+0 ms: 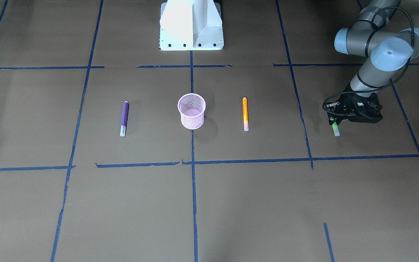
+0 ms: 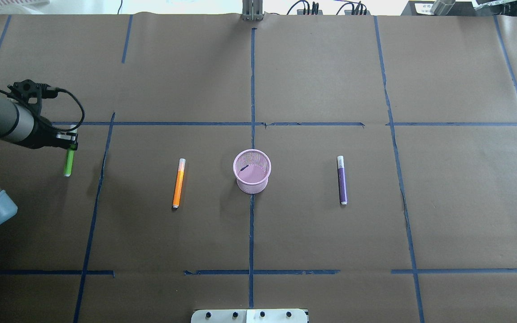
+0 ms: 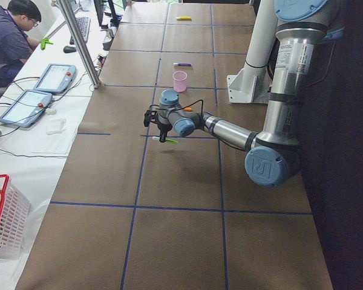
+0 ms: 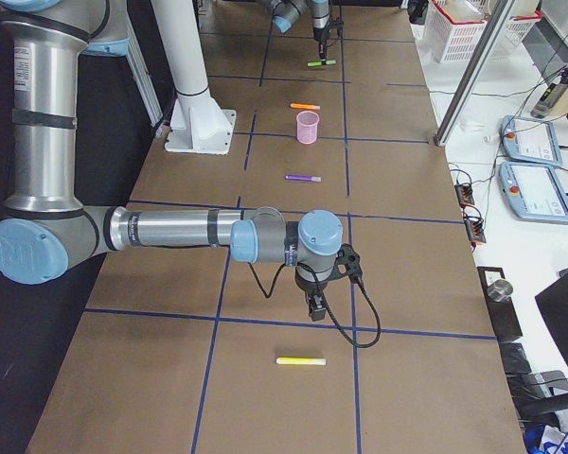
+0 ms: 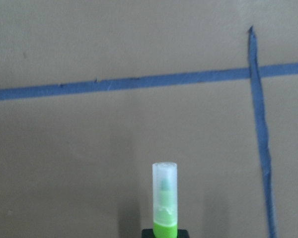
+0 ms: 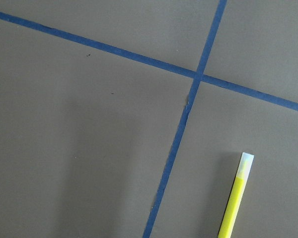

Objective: Collect pens into pen holder
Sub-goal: 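Lift the green highlighter upright and carry it over the pen cup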

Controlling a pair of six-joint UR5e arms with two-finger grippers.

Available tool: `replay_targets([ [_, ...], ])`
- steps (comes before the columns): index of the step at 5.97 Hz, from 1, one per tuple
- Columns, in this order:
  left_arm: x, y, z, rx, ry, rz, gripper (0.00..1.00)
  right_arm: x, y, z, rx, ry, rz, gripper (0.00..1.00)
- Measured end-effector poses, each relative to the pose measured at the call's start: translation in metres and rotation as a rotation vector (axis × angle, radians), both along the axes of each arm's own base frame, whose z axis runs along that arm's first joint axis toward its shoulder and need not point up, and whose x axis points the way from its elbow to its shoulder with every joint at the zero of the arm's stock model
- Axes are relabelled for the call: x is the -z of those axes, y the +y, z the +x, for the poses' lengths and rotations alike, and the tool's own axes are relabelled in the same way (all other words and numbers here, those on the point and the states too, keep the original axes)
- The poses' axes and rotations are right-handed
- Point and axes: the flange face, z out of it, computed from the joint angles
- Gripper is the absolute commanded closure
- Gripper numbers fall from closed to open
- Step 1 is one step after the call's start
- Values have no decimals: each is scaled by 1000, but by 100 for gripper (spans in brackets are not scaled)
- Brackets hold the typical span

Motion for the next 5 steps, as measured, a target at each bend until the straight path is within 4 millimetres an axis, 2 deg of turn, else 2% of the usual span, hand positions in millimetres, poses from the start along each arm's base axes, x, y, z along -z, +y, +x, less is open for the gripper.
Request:
replay_targets([
  [1, 43, -16, 12, 149, 56, -18, 100, 0, 0, 0, 0, 0, 0, 0],
  [2, 82, -20, 29, 270, 95, 9, 100, 0, 0, 0, 1, 0, 1, 0],
  [4, 178, 3, 89, 377, 166, 201, 100, 0, -1, 0, 1, 1, 14, 0],
  [5, 225, 28, 129, 378, 194, 308, 98, 1, -1, 0, 1, 1, 17, 0],
])
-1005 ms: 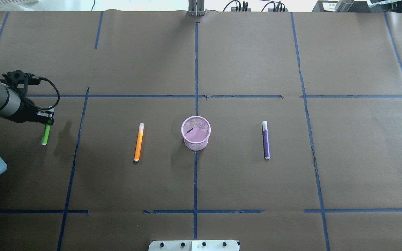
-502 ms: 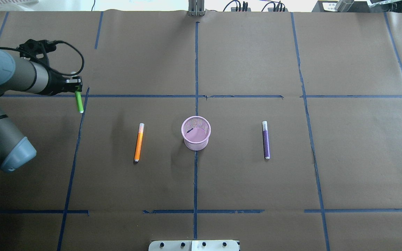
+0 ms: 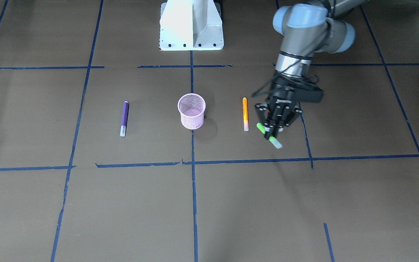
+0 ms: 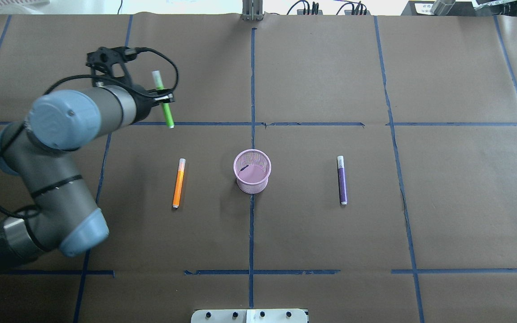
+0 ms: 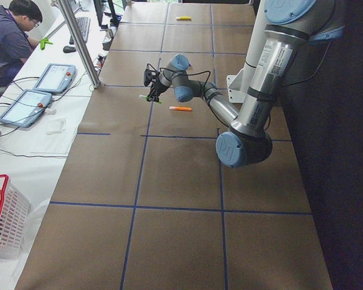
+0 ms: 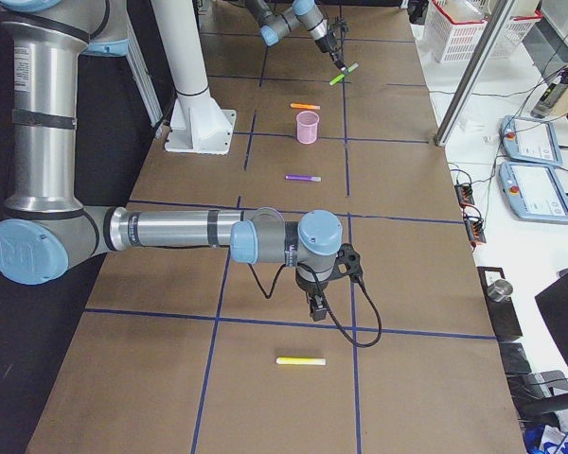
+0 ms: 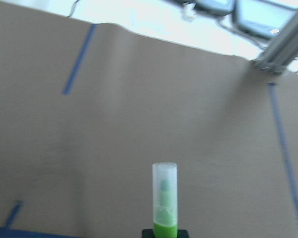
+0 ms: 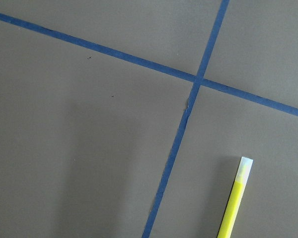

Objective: Collect pens into pen holder
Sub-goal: 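Lift the green highlighter upright and carry it over the pen cup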

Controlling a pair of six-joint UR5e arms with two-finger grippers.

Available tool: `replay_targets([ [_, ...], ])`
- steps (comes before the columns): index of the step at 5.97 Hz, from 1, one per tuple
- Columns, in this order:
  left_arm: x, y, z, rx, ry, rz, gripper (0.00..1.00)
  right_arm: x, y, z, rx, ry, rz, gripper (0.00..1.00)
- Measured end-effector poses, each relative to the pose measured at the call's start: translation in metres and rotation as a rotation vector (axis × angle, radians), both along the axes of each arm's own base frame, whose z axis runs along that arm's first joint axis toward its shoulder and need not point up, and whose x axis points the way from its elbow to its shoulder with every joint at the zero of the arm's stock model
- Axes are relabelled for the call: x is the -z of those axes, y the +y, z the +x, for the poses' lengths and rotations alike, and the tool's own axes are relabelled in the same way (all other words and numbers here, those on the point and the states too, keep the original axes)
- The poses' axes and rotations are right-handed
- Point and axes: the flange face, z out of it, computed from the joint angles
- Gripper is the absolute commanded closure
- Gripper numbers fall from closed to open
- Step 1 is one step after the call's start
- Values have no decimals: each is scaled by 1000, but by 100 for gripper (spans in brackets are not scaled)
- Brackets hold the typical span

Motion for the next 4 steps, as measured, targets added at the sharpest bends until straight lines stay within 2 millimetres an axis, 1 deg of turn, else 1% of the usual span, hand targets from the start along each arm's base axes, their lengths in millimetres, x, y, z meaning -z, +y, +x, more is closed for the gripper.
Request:
replay_targets([
  [1, 40, 26, 31, -11, -3, 99, 92, 0, 0, 0, 0, 0, 1, 0],
  [2, 63, 47, 53, -19, -15, 168, 92, 0, 0, 0, 0, 0, 1, 0],
  [3, 79, 66, 79, -7, -31, 213, 92, -1, 0, 0, -1, 0, -1, 0],
  [4, 89, 80, 101, -1, -47, 238, 92, -2, 0, 0, -1, 0, -3, 0],
])
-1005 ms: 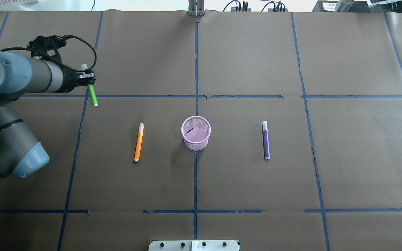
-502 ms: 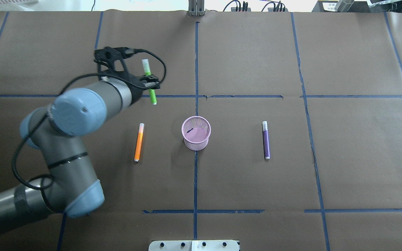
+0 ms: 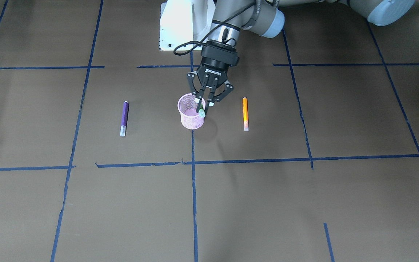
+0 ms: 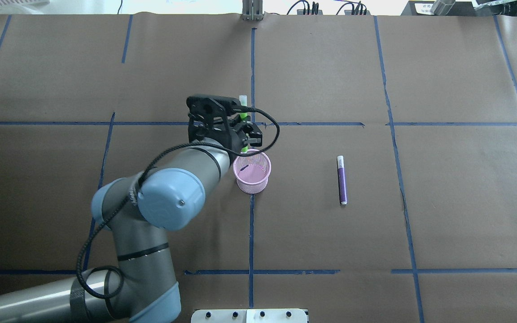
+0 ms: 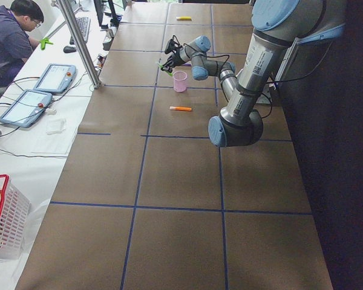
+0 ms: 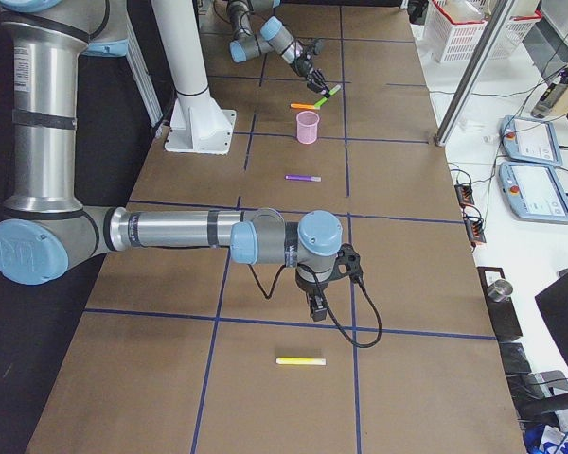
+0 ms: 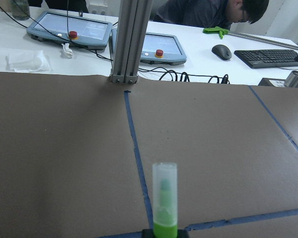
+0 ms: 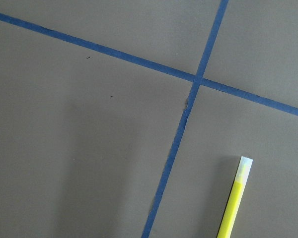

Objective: Collect pens into pen holder
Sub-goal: 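Lift the green highlighter upright and carry it over the pen cup, then lower the green highlighter into the cup and open the left gripper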

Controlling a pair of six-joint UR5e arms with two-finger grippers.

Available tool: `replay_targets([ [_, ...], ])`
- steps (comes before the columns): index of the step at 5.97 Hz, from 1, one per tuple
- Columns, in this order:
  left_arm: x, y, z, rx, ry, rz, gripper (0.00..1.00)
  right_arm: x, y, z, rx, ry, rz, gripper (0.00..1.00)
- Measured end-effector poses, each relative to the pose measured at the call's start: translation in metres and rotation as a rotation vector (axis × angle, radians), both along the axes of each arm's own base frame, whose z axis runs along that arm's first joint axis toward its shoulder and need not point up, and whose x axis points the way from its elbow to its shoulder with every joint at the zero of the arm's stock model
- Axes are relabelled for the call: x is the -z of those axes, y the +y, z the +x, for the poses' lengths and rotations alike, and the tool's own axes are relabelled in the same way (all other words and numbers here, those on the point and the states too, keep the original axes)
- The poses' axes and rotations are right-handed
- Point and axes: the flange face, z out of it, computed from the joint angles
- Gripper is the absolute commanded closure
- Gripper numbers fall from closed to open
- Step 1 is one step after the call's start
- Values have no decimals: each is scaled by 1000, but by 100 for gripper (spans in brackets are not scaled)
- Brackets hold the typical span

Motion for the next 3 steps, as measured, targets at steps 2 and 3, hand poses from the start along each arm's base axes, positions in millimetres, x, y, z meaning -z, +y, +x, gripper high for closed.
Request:
replay_targets([
  [2, -4, 29, 32, 3, -32, 17, 63, -1, 0, 0, 1, 0, -1, 0],
  [3, -7, 35, 40, 12, -43, 21, 5, -1, 0, 0, 1, 0, -1, 0],
])
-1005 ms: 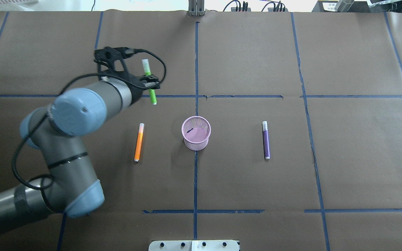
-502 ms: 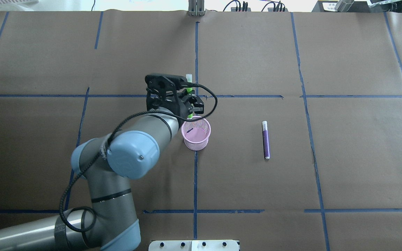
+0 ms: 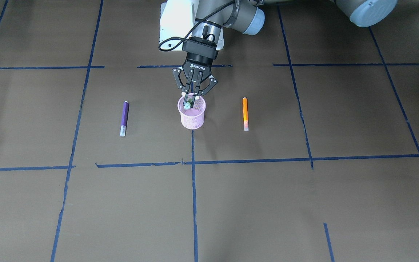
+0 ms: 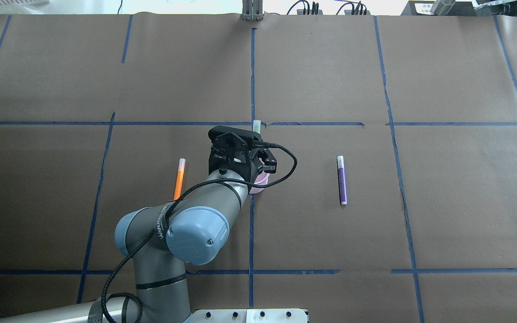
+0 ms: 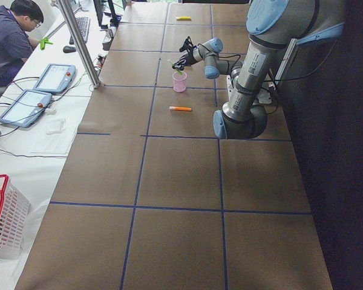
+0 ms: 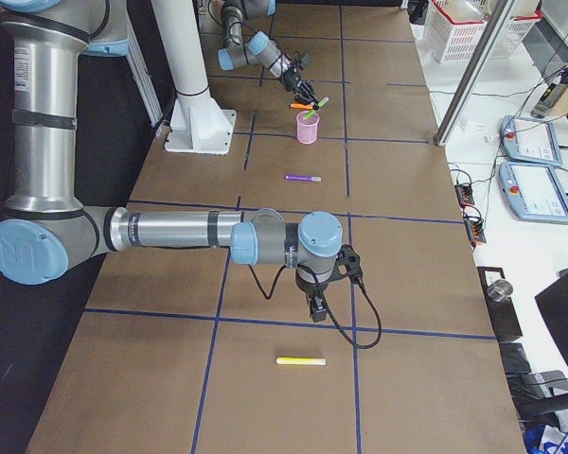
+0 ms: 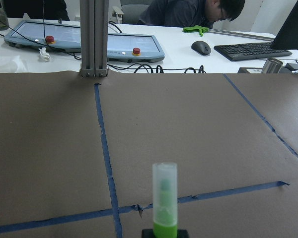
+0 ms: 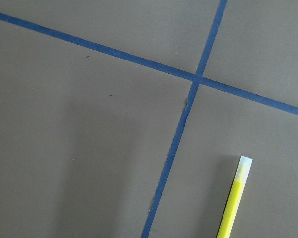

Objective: Collect pens into pen holder
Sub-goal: 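Lower the green highlighter into the cup and open the left gripper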

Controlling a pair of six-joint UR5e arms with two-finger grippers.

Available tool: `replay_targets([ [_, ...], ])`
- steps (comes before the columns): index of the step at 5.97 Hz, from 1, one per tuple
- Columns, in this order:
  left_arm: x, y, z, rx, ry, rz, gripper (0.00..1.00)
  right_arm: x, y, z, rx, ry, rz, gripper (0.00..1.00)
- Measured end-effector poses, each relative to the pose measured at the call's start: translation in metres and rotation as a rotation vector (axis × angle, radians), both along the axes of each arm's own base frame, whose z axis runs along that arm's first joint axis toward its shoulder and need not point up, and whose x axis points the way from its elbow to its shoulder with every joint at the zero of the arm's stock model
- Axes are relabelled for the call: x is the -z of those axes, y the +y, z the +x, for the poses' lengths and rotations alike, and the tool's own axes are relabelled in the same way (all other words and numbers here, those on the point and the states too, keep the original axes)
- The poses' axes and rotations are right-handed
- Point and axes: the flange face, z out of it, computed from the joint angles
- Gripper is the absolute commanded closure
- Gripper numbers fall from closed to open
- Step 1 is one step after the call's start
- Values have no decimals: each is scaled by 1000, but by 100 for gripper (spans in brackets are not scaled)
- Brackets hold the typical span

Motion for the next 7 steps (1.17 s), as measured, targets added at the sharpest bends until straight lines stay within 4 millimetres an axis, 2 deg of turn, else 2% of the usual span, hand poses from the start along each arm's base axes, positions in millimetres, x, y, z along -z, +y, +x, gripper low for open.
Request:
replay_targets([
  [1, 1, 2, 1, 2, 1, 3, 0, 0, 0, 0, 0, 0, -1, 0],
  [3, 14, 7, -10, -31, 33, 5, 0, 0, 0, 0, -1, 0, 0, 0],
  [5, 39, 5, -45, -142, 37, -30, 0, 1, 0, 0, -1, 0, 2, 0],
  [6, 40, -3, -63, -189, -35, -87, 0, 2, -1, 0, -1, 0, 2, 0],
  [7, 30, -22, -84, -265, -120, -195, 0, 1, 0, 0, -1, 0, 1, 0],
])
